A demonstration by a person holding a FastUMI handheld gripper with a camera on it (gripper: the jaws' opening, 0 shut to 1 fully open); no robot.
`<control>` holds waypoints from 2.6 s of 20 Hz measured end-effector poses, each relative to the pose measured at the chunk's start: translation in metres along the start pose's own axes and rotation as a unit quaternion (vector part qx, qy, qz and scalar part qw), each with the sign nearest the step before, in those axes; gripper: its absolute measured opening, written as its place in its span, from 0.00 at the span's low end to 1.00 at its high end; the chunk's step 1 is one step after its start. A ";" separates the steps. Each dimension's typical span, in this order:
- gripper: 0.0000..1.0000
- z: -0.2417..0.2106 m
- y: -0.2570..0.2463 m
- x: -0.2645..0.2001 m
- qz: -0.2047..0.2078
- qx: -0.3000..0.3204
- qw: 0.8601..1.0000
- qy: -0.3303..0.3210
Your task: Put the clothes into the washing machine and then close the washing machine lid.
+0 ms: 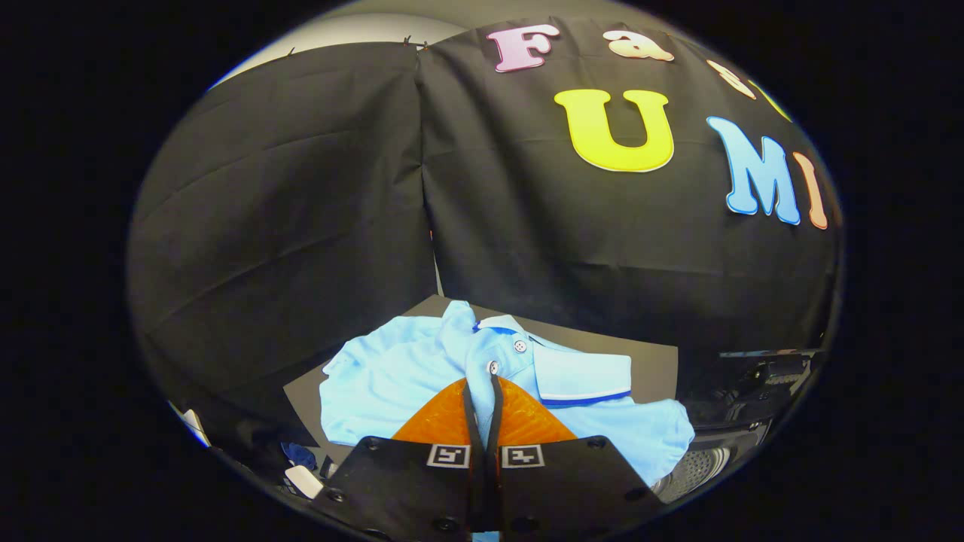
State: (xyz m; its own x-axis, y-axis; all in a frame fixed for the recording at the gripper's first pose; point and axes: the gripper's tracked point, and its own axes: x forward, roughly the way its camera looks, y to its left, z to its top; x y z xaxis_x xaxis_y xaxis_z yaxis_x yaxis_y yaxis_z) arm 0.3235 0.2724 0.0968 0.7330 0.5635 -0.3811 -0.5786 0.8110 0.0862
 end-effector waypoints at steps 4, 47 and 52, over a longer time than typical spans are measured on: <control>0.02 0.015 -0.009 -0.019 -0.005 -0.011 1.000 -0.024; 0.01 0.058 -0.247 -0.171 -0.159 0.045 0.978 -0.125; 0.02 0.044 -0.272 -0.180 -0.177 0.050 0.976 -0.121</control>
State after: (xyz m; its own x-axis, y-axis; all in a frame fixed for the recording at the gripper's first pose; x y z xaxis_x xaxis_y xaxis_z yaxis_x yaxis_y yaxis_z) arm 0.3646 -0.0425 0.1825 0.9503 0.2565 -0.1764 -0.2454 0.9659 0.0825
